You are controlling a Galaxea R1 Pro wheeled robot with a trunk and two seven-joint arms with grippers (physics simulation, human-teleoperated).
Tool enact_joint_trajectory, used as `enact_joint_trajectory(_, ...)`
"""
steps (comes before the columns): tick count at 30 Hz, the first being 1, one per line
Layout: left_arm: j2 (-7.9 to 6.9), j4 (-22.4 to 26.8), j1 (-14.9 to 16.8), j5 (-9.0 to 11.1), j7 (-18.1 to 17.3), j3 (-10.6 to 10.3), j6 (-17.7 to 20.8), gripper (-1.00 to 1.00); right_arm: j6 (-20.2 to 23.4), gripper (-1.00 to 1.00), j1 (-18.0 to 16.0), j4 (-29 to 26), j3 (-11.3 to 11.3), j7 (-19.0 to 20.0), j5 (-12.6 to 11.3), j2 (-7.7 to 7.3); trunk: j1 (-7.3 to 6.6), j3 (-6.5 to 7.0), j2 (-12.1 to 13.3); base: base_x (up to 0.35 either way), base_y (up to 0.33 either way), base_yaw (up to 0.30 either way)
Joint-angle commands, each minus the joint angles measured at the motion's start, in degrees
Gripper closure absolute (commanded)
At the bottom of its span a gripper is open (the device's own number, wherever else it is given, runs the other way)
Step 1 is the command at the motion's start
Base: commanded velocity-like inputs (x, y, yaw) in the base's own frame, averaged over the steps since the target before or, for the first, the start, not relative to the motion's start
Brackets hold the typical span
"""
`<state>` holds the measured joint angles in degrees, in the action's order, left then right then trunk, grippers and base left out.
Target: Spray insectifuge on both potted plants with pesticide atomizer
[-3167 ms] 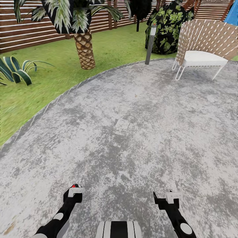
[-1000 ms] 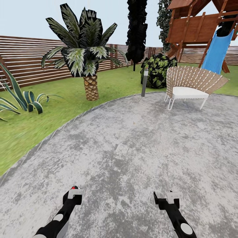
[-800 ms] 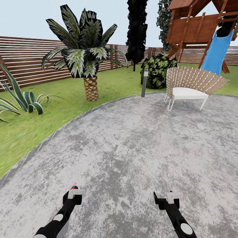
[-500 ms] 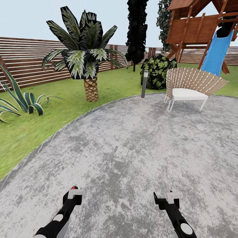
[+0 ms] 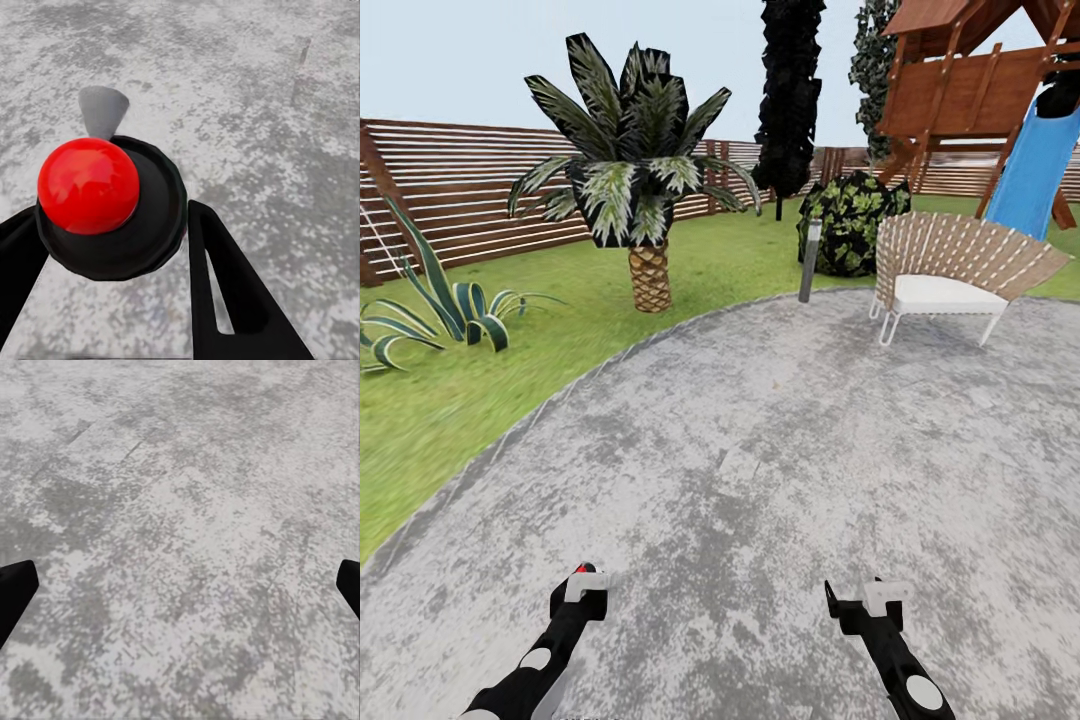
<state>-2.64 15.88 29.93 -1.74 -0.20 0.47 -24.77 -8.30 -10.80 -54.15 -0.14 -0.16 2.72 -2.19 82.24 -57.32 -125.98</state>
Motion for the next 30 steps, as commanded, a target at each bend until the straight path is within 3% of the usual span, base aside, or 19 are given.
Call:
enact_joint_trajectory(1,0.00,-0.1,0.0,-0.2,0.0,0.1,-0.2,1.00,-0.1,-1.00,0.0,0.0,0.0,0.0,0.3,-0.01,-0.01,0.01,0.0,0.000,0.000,0.216)
enact_joint_trajectory(16,0.16,0.4,-1.1,-0.1,0.4,0.3,0.0,1.00,-0.1,-1.00,0.0,0.0,0.1,0.0,0.4,0.14,-0.01,0.27,0.0,0.000,0.000,0.264)
enact_joint_trajectory(22,0.02,1.0,-1.1,-0.1,0.0,0.2,7.3,1.00,-0.1,-1.00,0.0,0.0,0.1,0.0,0.4,0.16,-0.01,0.27,0.0,0.000,0.000,0.271)
enact_joint_trajectory(30,0.22,1.1,-1.1,-0.2,-0.1,0.2,8.2,1.00,-0.1,-1.00,0.0,0.0,0.0,0.0,0.4,0.13,-0.01,0.27,0.0,0.000,0.000,0.271)
